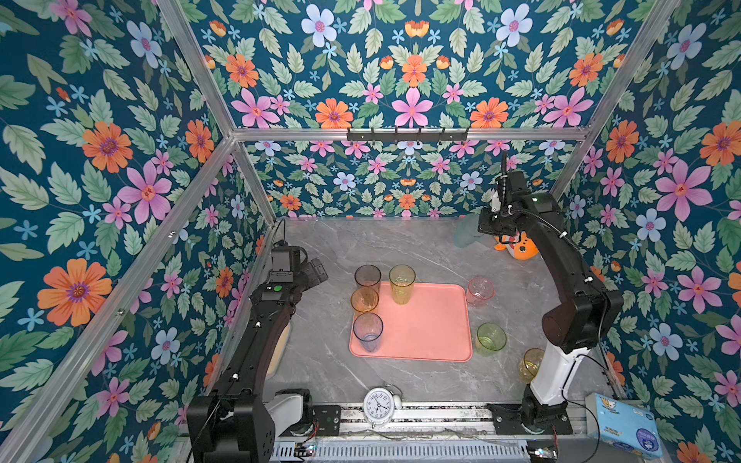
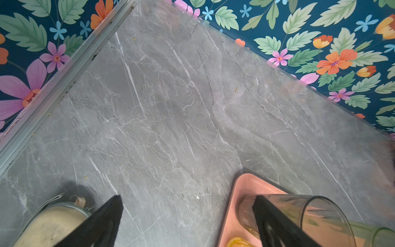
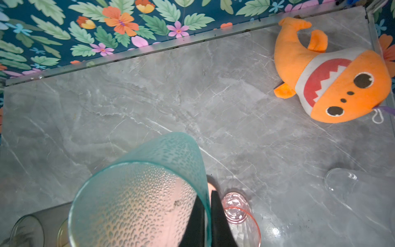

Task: Place the glasses into the tray
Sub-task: Place the glass on the tray.

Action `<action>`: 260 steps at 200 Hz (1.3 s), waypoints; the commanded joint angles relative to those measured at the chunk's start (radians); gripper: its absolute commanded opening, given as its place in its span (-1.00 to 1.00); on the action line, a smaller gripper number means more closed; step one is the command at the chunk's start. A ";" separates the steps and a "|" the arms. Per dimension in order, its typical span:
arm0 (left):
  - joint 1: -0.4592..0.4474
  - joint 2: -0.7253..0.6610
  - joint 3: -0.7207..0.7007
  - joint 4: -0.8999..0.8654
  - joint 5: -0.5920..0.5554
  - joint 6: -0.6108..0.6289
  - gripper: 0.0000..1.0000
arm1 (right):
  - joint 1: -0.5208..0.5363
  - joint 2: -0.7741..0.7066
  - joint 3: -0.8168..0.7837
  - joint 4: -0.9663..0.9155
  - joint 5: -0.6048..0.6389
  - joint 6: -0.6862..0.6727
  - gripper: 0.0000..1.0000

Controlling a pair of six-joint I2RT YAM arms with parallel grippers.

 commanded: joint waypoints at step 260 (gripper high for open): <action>0.002 -0.011 -0.023 0.032 0.005 0.002 0.96 | 0.573 -0.291 -0.453 -0.013 0.096 0.043 -1.00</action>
